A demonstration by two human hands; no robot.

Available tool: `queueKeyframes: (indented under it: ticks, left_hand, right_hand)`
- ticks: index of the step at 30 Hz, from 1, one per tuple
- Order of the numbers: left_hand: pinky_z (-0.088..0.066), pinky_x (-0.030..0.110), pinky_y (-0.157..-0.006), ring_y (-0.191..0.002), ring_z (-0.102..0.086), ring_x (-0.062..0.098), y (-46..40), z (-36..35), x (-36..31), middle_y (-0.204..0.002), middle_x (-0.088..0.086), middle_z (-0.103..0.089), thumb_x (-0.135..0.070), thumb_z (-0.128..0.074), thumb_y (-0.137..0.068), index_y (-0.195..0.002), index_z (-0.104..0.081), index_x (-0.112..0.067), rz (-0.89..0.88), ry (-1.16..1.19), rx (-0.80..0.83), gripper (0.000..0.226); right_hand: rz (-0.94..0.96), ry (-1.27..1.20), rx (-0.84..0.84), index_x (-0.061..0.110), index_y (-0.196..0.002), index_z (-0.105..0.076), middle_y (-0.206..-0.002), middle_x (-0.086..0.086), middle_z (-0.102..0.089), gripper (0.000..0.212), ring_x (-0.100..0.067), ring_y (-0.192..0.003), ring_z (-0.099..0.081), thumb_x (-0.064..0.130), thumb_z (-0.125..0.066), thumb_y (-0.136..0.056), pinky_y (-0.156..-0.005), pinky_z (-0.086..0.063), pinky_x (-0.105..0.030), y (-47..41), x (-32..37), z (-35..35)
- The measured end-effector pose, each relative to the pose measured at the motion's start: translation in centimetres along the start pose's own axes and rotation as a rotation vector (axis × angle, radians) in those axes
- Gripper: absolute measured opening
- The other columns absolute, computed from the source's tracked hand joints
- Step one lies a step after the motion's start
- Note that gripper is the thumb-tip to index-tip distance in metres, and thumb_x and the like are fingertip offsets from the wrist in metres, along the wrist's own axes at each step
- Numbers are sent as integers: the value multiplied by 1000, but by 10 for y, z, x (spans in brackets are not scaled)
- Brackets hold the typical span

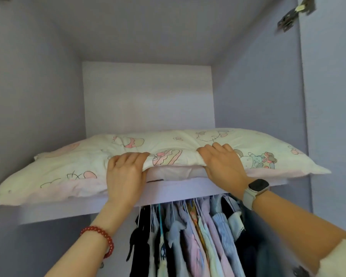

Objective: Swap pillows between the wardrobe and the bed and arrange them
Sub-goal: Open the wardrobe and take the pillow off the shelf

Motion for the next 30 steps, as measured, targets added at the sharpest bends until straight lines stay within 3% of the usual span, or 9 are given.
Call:
queueKeyframes:
  ticks: [4, 8, 14, 18, 21, 25, 30]
  left_hand:
    - [-45, 45, -76, -87, -65, 34, 20, 71, -48, -93, 12, -72, -5, -74, -69, -102, -67, -6, -37, 9, -119, 34]
    - [-44, 41, -75, -86, -65, 30, 44, 134, -89, -93, 8, -72, 1, -77, -62, -102, -67, -9, -112, -54, -240, 42]
    - [-32, 37, -72, -76, -66, 28, 77, 200, -119, -84, 6, -72, 11, -66, -62, -95, -69, -11, -162, -94, -385, 39]
    - [-33, 36, -71, -70, -64, 27, 61, 231, -128, -78, 5, -71, 12, -59, -61, -89, -68, -10, -191, -73, -424, 37]
    - [-31, 35, -70, -66, -61, 28, 40, 242, -137, -71, 6, -68, 6, -53, -72, -88, -66, -10, -239, 8, -386, 26]
    - [-32, 34, -63, -57, -59, 26, 36, 238, -174, -59, 7, -63, 1, -44, -73, -80, -67, -10, -367, 90, -333, 26]
    - [-38, 35, -55, -50, -57, 25, 71, 193, -233, -53, 4, -63, 0, -51, -62, -70, -66, -12, -527, 173, -89, 21]
  right_hand:
    - [-29, -25, -60, 6, -94, -60, -73, -9, -64, 38, -27, -65, -58, -2, -71, -59, -60, -43, -35, 42, -3, 75]
    - [-18, -10, -120, 3, -101, -58, -70, -9, -63, 43, -26, -62, -58, -6, -66, -60, -61, -28, -32, 83, -7, 143]
    - [78, -73, -172, 1, -100, -61, -58, -9, -60, 48, -25, -47, -54, -13, -65, -54, -42, -47, -28, 129, 6, 217]
    - [3, -104, -153, 3, -93, -63, -54, -9, -62, 28, -26, -42, -54, -8, -53, -69, -34, -42, -26, 127, 2, 254]
    - [-71, -104, -124, 3, -88, -60, -50, -9, -58, 25, -27, -37, -50, 0, -40, -75, -34, -33, -26, 129, -7, 275]
    - [-275, -81, 35, 1, -89, -59, -47, -13, -58, 28, -32, -35, -51, -10, -61, -63, -37, -32, -28, 176, -24, 267]
    - [-507, -102, 292, 9, -109, -48, -73, -12, -68, 21, -36, -64, -62, 13, -46, -88, -53, -35, -36, 269, -39, 244]
Point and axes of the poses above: each hand's wrist, its own y-axis away from the middle knuckle, its own z-axis out of the back of the hand, x = y × z, the point moved 7 cm from there along -y, towards the middle knuckle
